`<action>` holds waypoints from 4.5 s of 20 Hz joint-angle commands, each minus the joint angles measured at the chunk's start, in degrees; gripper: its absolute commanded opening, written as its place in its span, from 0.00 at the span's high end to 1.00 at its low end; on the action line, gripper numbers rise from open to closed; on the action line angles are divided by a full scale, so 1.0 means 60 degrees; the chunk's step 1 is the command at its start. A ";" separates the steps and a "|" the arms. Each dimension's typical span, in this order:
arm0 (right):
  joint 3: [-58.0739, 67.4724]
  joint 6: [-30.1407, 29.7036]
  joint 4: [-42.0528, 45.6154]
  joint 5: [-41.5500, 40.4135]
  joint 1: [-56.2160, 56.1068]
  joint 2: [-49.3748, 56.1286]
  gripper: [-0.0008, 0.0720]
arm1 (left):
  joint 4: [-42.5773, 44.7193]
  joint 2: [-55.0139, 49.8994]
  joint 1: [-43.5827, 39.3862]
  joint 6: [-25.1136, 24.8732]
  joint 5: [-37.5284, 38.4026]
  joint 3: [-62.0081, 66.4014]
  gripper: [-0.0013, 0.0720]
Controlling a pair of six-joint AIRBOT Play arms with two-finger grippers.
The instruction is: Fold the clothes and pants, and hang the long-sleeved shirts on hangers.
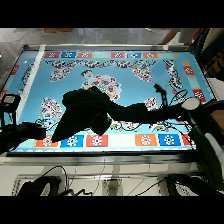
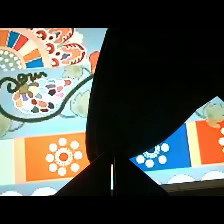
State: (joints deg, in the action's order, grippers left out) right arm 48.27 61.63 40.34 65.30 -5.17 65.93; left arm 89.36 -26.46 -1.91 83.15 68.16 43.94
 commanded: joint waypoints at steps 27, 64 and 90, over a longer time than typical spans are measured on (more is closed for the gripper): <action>0.2699 0.0361 -0.1388 -0.2736 -0.3668 0.5293 0.26 | 0.0004 0.0015 0.0007 0.0004 -0.1049 -0.0022 0.93; 0.3672 -0.1042 -0.1042 -0.0889 -0.3672 0.5260 0.95 | -0.3978 -0.4360 0.4685 -0.0648 0.0514 -0.1111 0.51; 0.3672 -0.1038 -0.1260 -0.1027 -0.3668 0.5260 0.95 | -0.5741 -0.5195 0.4641 0.2251 -0.3453 -0.3158 0.83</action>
State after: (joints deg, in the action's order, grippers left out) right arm 70.24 55.35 33.26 58.89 -27.18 97.54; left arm 55.13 -57.58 25.98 96.53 52.49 25.19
